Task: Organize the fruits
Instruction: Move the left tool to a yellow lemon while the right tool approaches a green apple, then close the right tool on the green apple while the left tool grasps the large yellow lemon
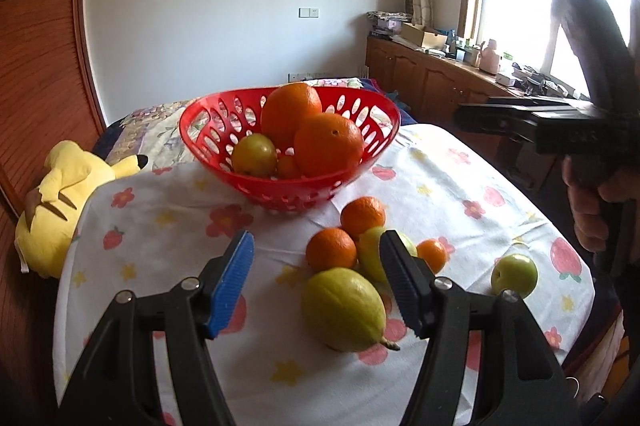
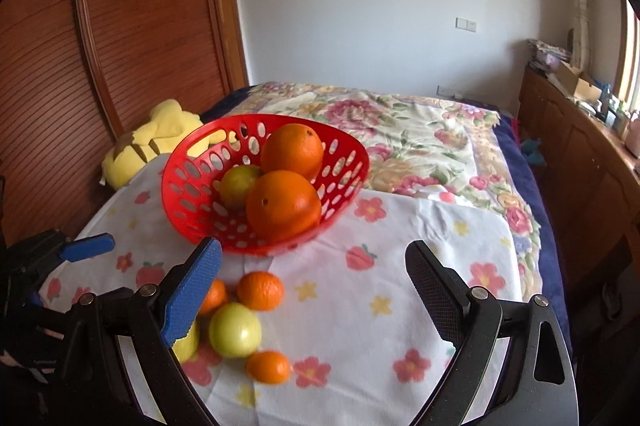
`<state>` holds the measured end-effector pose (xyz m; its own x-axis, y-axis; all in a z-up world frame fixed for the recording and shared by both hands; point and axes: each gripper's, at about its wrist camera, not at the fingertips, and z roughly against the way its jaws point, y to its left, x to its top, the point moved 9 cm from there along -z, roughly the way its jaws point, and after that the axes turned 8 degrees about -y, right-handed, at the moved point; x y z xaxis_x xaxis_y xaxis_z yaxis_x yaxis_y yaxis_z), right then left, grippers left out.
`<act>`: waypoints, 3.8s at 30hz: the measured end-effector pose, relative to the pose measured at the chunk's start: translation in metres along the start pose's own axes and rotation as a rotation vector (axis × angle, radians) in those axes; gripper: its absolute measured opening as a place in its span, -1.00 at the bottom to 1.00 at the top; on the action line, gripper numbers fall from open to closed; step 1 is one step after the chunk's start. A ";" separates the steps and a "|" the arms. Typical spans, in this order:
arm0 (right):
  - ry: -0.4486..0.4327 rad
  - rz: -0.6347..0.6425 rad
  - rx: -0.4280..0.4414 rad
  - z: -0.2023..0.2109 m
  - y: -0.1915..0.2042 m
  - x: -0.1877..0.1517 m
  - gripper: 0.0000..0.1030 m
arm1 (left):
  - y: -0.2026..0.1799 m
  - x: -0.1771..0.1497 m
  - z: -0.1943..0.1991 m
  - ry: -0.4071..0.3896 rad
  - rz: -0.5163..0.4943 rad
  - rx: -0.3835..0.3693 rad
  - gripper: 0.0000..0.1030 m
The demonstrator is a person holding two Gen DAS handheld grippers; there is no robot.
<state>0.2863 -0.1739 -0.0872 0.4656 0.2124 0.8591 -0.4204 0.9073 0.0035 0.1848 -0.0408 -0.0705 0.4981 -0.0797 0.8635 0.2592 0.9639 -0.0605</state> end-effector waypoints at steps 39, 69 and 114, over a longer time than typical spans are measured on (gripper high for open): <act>0.111 -0.069 -0.028 0.036 -0.002 -0.159 0.35 | -0.009 -0.061 -0.015 0.036 0.076 -0.036 0.33; 0.108 -0.024 -0.017 0.016 0.027 -0.156 0.06 | -0.016 -0.059 -0.022 0.073 0.056 -0.046 0.35; 0.120 -0.048 0.003 0.014 0.026 -0.159 0.06 | -0.016 -0.070 -0.050 0.174 0.050 -0.037 0.24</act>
<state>0.1903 -0.1890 -0.2161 0.5750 0.2107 0.7906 -0.3974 0.9165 0.0447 0.1870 -0.0628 -0.1546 0.6461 -0.0775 0.7593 0.2592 0.9580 -0.1227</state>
